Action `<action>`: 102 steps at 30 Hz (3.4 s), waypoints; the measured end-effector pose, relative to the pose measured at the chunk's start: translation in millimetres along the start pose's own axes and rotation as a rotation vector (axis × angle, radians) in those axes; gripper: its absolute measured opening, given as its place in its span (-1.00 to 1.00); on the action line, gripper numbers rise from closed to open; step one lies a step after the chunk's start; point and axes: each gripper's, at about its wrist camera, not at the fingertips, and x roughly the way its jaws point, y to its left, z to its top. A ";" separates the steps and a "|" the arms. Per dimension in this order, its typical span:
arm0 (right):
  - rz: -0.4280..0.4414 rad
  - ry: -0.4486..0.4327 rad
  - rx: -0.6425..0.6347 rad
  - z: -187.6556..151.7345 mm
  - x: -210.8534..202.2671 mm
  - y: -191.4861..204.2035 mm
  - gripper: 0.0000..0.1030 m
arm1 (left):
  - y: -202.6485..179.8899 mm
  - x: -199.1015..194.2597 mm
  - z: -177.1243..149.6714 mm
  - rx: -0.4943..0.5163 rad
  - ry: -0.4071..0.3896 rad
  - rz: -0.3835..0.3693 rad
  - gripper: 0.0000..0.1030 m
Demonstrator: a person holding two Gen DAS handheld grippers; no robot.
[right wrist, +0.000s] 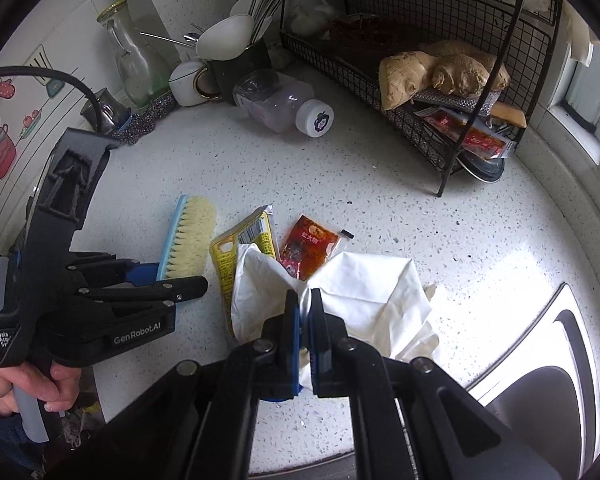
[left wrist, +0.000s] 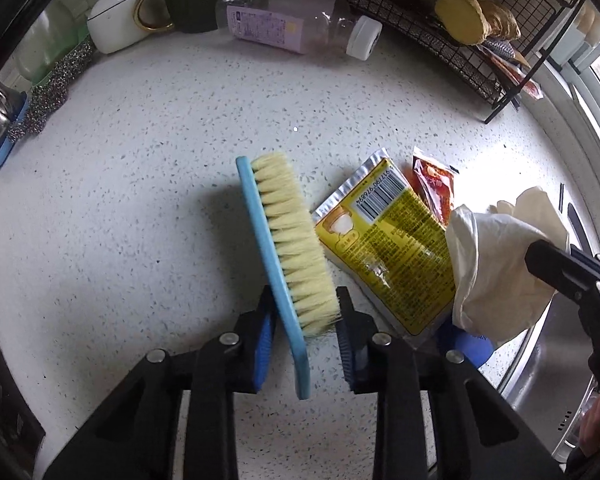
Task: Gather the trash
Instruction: 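Grasp the blue-handled brush with the left gripper while the right holds the glove, then carry the brush and glove in both tools down toward the red bin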
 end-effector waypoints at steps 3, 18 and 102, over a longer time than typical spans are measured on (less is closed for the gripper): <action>-0.001 -0.007 0.002 -0.2 -6.4 -1.2 -0.93 | -0.2 -7.2 -7.3 0.004 -0.003 -0.003 -0.56; -0.057 -0.104 -0.031 -22.4 -84.1 31.1 -0.93 | 7.6 -107.6 -77.6 0.074 -0.125 -0.050 -0.57; -0.127 0.184 0.086 -379.2 166.2 180.6 -0.93 | 113.2 166.9 -458.1 0.018 0.159 -0.197 0.20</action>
